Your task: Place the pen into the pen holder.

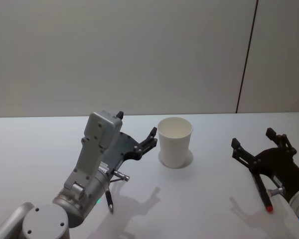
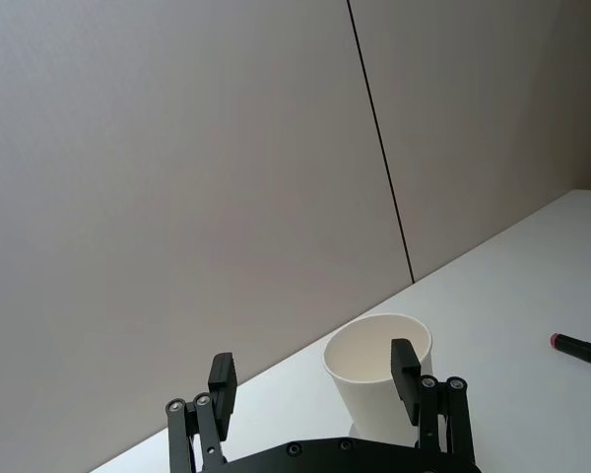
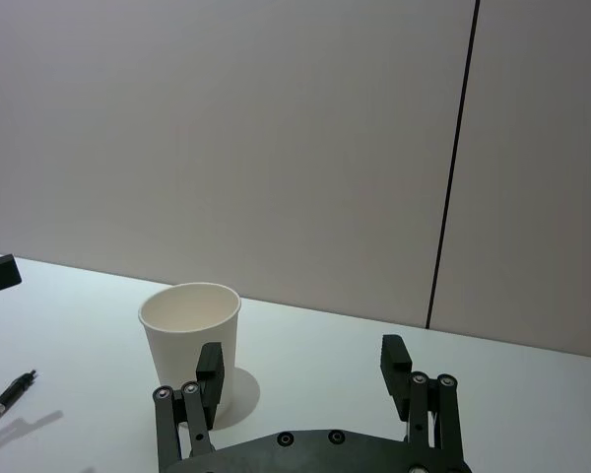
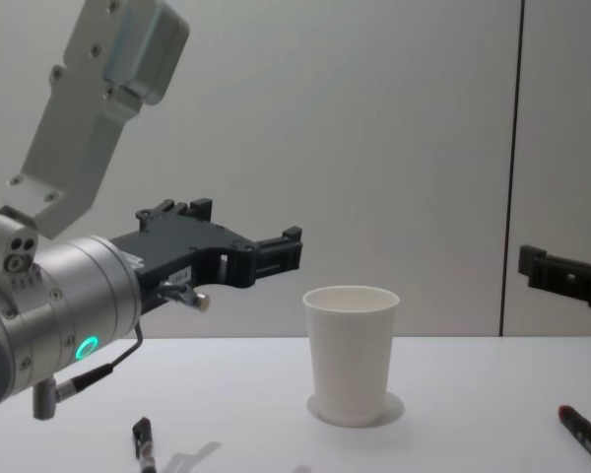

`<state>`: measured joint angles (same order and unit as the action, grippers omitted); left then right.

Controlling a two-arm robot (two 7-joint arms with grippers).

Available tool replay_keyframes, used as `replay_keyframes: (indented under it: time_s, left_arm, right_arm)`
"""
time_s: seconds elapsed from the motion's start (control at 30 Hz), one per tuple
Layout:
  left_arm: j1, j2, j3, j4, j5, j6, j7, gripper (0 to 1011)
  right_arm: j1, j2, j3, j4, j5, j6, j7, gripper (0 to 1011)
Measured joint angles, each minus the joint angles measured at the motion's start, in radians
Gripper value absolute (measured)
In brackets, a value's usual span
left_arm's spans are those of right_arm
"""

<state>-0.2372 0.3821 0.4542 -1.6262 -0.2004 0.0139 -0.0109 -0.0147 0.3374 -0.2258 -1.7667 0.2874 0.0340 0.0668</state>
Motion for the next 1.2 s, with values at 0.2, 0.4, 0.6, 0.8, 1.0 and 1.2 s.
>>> replay_keyframes:
  time_s: [0.2,0.4,0.6,0.8,1.0,1.2]
  left_arm:
    - [0.0,0.0,0.0,0.0,0.0,0.0,0.0,1004]
    - [0.0,0.0,0.0,0.0,0.0,0.0,0.0,1004]
    - [0.0,0.0,0.0,0.0,0.0,0.0,0.0,1004]
    - [0.0,0.0,0.0,0.0,0.0,0.0,0.0,1004]
    - [0.0,0.0,0.0,0.0,0.0,0.0,0.0,1004]
    - [0.0,0.0,0.0,0.0,0.0,0.0,0.0,1004]
  right_arm:
    - [0.0,0.0,0.0,0.0,0.0,0.0,0.0,1001]
    - [0.0,0.0,0.0,0.0,0.0,0.0,0.0,1002]
    - [0.0,0.0,0.0,0.0,0.0,0.0,0.0,1001]
    - [0.0,0.0,0.0,0.0,0.0,0.0,0.0,1001]
    - [0.0,0.0,0.0,0.0,0.0,0.0,0.0,1001]
    - [0.0,0.0,0.0,0.0,0.0,0.0,0.0,1001]
